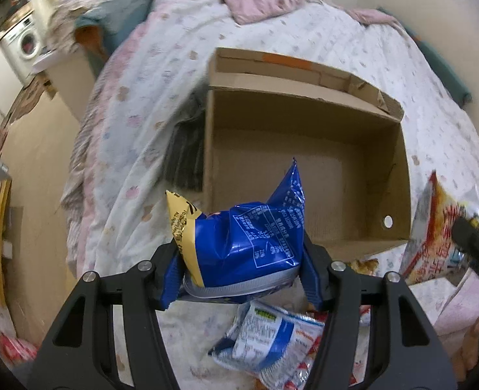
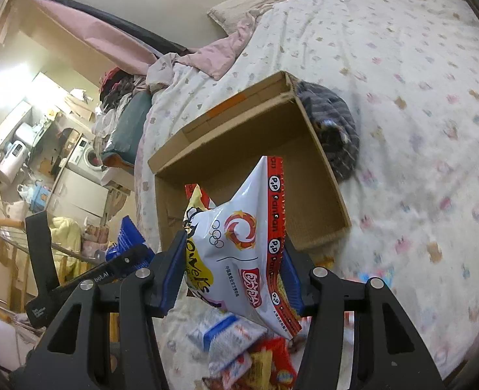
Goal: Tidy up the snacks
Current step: 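Carry both bags over the cardboard box and release the blue-and-yellow bag from left tool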
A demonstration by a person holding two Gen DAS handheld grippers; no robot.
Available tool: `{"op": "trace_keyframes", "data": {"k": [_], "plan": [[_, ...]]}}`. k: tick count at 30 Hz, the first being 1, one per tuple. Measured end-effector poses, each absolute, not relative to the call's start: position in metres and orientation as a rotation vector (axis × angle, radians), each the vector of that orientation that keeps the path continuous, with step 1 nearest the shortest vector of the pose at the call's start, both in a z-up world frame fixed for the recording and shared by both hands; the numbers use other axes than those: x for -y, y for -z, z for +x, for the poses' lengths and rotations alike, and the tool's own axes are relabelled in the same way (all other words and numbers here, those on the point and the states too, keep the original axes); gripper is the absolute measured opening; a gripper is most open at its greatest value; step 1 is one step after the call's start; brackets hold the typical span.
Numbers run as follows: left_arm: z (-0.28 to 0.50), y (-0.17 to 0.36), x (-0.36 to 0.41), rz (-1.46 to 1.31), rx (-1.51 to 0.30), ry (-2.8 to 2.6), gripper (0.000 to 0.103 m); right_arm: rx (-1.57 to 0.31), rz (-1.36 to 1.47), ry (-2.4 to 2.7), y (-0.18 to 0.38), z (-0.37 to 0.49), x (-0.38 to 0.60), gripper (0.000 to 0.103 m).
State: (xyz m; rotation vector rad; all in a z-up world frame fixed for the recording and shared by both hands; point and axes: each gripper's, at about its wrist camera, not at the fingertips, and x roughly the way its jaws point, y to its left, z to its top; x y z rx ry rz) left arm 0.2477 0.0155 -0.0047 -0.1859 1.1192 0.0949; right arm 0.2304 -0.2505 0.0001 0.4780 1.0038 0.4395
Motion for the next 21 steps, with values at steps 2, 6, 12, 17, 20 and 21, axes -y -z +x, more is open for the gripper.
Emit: {"op": "trace_keyframes", "data": {"k": [2, 6, 12, 17, 20, 21], "plan": [[0.258, 0.008, -0.015, -0.175, -1.12, -0.094, 0.056, -0.998, 0.454, -0.442, 0.002, 0.245, 0.243, 0.055], [0.276, 0.017, -0.008, -0.143, -1.113, -0.076, 0.057, -0.996, 0.424, -0.436, 0.01, 0.271, 0.23, 0.055], [0.286, 0.033, 0.002, -0.1, -1.093, -0.058, 0.057, -0.971, 0.376, -0.421, 0.03, 0.301, 0.22, 0.055], [0.289, 0.042, 0.006, -0.063, -1.069, -0.08, 0.056, -0.987, 0.405, -0.43, 0.053, 0.311, 0.22, 0.055], [0.293, 0.046, 0.008, -0.052, -1.07, -0.065, 0.057, -1.011, 0.394, -0.427, 0.062, 0.315, 0.216, 0.055], [0.293, 0.048, 0.009, -0.053, -1.076, -0.063, 0.057, -1.019, 0.387, -0.426, 0.064, 0.316, 0.215, 0.055]]}}
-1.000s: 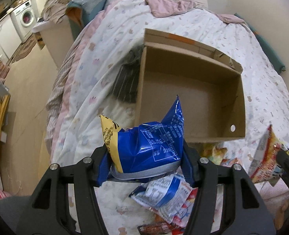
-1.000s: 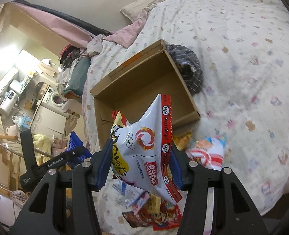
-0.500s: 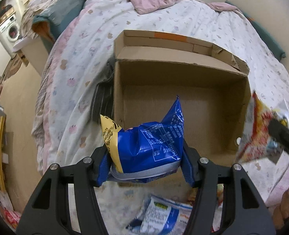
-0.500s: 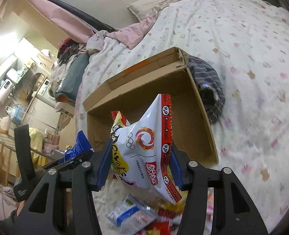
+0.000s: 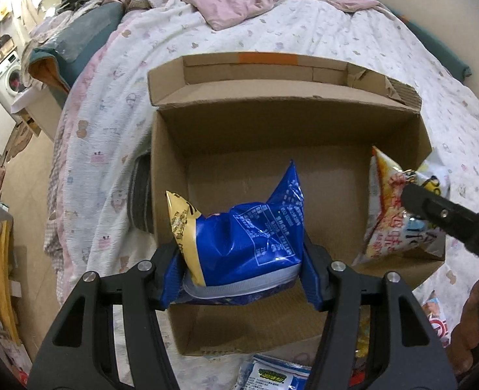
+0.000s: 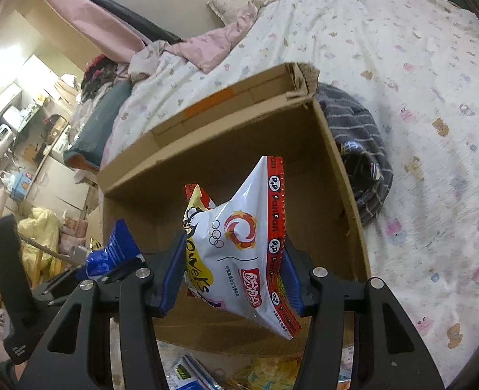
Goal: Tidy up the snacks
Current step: 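Carry both bags over the cardboard box and release the blue-and-yellow bag from left tool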
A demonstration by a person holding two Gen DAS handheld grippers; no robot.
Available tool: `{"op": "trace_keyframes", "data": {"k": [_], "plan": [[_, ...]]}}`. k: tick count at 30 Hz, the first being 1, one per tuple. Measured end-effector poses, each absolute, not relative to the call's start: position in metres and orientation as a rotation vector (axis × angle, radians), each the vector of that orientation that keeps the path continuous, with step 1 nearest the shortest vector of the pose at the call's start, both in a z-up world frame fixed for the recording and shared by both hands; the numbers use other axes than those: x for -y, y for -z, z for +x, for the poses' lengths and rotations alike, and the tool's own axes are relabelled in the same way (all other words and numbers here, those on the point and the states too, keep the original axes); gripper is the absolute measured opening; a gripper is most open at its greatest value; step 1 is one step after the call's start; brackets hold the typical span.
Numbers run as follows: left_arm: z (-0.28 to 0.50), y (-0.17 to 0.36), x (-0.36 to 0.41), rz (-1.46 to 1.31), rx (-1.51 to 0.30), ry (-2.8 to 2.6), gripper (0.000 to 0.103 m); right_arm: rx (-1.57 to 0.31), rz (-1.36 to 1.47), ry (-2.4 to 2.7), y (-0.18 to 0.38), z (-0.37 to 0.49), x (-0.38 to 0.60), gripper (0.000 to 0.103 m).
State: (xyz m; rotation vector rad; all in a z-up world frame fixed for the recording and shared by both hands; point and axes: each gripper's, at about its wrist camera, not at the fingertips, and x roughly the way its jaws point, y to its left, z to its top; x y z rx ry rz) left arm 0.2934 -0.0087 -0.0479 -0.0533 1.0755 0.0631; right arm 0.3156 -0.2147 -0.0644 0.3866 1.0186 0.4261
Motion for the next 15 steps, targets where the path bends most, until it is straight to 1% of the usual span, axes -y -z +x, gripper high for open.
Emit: {"op": "trace_keyframes", "data": {"k": [8, 12, 15], "plan": [[0.296, 0.053, 0.011, -0.065, -1.093, -0.032, 0.057, -1.075, 0.346, -0.425, 0.074, 0.316, 0.201, 0.055], [0.297, 0.056, 0.013, -0.067, -1.118, 0.003, 0.059, -1.091, 0.311, -0.413, 0.078, 0.316, 0.197, 0.055], [0.296, 0.056, 0.017, -0.026, -1.105, -0.001, 0.062, -1.097, 0.271, -0.409, 0.08, 0.315, 0.196, 0.055]]}}
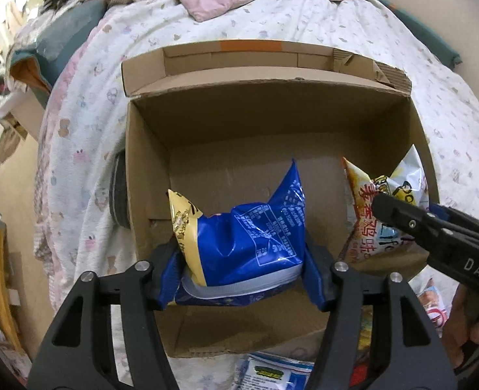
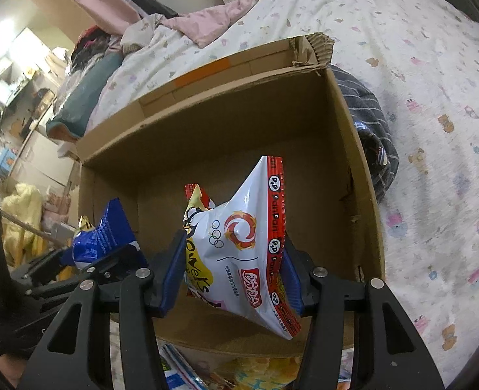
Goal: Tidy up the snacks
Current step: 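Carry both bags over the cardboard box and release the blue-and-yellow bag from left tool, then release the white shrimp-chip bag into the box with the right tool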
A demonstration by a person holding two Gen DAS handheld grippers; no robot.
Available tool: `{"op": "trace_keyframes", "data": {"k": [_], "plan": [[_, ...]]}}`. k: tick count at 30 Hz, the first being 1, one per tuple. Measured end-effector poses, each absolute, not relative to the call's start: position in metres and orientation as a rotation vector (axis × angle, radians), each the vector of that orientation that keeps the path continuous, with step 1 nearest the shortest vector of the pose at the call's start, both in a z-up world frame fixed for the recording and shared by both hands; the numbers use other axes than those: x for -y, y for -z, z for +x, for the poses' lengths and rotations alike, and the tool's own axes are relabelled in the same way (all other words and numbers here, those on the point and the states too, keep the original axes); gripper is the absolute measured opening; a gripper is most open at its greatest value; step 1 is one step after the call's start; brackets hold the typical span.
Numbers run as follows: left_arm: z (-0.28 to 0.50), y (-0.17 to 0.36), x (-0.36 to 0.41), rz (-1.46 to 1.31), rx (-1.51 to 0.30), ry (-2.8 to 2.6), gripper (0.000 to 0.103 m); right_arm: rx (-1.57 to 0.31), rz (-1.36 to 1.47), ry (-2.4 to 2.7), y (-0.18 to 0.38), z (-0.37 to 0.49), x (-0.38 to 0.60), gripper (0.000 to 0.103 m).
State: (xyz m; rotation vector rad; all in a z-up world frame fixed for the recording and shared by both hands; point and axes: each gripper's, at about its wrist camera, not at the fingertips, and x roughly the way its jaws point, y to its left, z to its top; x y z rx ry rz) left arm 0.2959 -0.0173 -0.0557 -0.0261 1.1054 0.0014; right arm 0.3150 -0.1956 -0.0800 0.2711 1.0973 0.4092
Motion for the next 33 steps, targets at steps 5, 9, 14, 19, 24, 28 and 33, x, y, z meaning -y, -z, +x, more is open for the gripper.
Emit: {"op": "trace_keyframes", "data": {"k": [5, 9, 14, 19, 24, 28, 33], "plan": [[0.293, 0.053, 0.018, -0.045, -1.097, 0.019, 0.073, -1.109, 0.266, -0.399, 0.082, 0.316, 0.199, 0.055], [0.291, 0.052, 0.02, -0.019, -1.092, 0.012, 0.076, -1.101, 0.219, -0.381, 0.082, 0.315, 0.197, 0.057], [0.291, 0.05, 0.02, -0.031, -1.093, 0.04, 0.076, -1.107, 0.224, -0.376, 0.083, 0.315, 0.199, 0.057], [0.292, 0.052, 0.014, -0.062, -1.094, 0.01, 0.076, -1.107, 0.225, -0.379, 0.083, 0.315, 0.199, 0.058], [0.291, 0.048, 0.012, -0.061, -1.07, -0.007, 0.078, -1.102, 0.22, -0.374, 0.081, 0.316, 0.199, 0.058], [0.287, 0.041, 0.014, -0.044, -1.027, -0.013, 0.093, -1.088, 0.247, -0.372, 0.078, 0.318, 0.201, 0.059], [0.284, 0.034, 0.012, -0.042, -0.967, -0.011, 0.103, -1.083, 0.272, -0.376, 0.076, 0.32, 0.206, 0.078]]}}
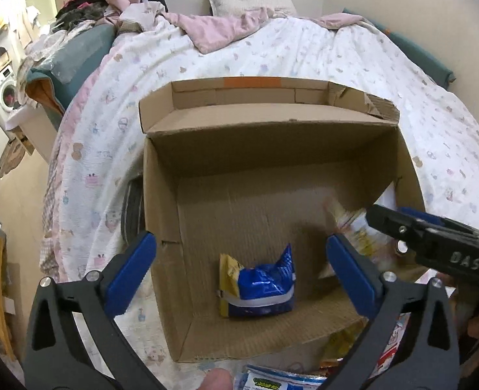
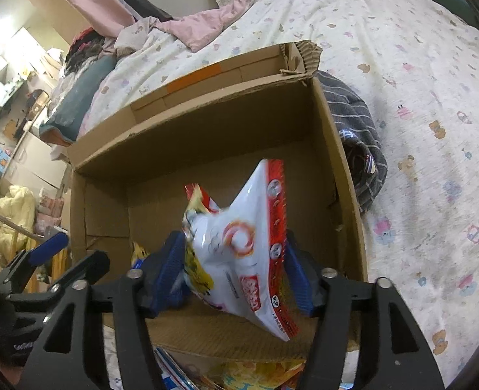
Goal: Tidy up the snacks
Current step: 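Release the white shrimp-chip bag into the box with the right tool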
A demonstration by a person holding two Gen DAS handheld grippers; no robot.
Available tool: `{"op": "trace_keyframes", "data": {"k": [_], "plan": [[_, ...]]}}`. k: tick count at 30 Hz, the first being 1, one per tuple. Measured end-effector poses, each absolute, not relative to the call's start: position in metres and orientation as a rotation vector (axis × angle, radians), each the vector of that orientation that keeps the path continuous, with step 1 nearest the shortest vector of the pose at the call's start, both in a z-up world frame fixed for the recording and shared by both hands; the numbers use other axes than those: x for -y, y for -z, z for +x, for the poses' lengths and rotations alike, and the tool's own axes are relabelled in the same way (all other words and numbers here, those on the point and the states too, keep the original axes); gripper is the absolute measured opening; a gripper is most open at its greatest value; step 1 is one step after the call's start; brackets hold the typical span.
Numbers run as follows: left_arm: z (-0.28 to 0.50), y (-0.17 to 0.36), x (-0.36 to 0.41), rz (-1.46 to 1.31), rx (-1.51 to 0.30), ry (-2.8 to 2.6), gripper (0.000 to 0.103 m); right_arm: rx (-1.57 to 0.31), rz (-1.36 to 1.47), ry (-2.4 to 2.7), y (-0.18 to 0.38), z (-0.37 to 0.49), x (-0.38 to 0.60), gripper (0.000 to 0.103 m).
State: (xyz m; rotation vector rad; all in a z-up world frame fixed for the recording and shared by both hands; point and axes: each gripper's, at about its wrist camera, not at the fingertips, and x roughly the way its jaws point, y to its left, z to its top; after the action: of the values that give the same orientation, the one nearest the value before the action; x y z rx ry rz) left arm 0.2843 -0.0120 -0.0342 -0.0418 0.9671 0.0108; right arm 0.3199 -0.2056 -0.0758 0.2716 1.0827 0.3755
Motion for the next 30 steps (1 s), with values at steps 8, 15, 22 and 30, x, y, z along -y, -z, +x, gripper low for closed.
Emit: {"op": "trace_keyframes", "data": {"k": [8, 15, 22, 30], "plan": [[0.287, 0.034, 0.005, -0.075, -1.004, -0.018, 0.103, -0.998, 0.277, -0.353, 0.058, 0.32, 0.212, 0.096], [0.28, 0.029, 0.003, -0.061, -0.979, -0.031, 0.103, -0.928, 0.383, -0.396, 0.049, 0.31, 0.218, 0.103], [0.271, 0.027, -0.001, -0.032, -0.973, -0.073, 0.103, -0.939, 0.326, -0.281, 0.043, 0.298, 0.222, 0.103], [0.251, 0.01, -0.005, -0.039, -0.953, -0.075, 0.103, -0.918, 0.293, -0.173, 0.022, 0.276, 0.228, 0.103]]}}
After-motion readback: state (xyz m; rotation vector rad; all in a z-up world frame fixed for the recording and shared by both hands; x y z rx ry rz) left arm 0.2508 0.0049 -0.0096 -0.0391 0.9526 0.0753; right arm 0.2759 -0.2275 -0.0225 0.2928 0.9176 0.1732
